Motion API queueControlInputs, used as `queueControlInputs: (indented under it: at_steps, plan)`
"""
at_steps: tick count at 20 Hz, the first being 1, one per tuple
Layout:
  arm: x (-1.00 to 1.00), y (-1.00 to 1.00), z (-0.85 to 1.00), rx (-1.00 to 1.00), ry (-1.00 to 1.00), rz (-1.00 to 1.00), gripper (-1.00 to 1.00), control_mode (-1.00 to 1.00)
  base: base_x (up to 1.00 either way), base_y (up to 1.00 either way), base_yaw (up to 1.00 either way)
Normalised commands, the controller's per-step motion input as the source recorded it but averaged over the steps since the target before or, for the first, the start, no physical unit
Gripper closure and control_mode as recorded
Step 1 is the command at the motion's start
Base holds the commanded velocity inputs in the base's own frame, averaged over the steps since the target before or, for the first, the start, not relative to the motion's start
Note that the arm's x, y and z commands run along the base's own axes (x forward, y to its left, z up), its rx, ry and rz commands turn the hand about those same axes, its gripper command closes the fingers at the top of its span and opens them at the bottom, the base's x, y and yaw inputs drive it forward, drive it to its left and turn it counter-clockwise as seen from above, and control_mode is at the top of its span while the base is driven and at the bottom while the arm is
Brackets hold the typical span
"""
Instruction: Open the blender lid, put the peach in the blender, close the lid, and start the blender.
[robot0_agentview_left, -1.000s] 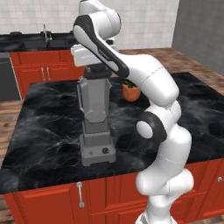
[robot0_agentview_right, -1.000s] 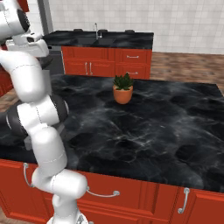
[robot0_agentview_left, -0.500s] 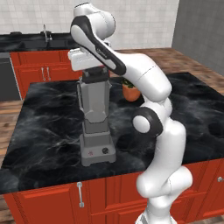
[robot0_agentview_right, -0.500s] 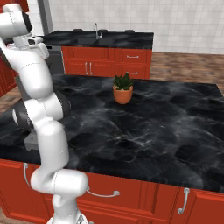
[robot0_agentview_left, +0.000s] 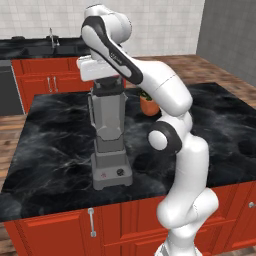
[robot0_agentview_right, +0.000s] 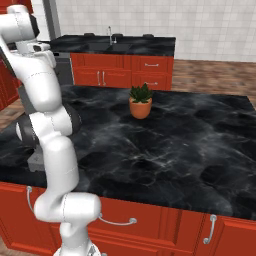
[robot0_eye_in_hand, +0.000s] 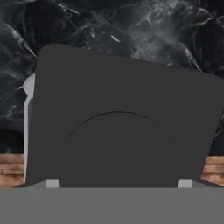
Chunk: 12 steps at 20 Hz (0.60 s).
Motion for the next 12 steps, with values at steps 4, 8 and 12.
queueControlInputs:
  at_steps: [4,8,12]
  plan:
    - [-0.13,0.0,-0.1,0.08,0.0,0.02,1.0,-1.0,0.0,0.0,0.0]
    - [-0.15,-0.05,-0.04,0.08,0.0,0.05,1.0,-1.0,0.0,0.0,0.0]
    - [-0.22,-0.12,-0.01,0.06,0.01,0.02,1.0,-1.0,0.0,0.0,0.0]
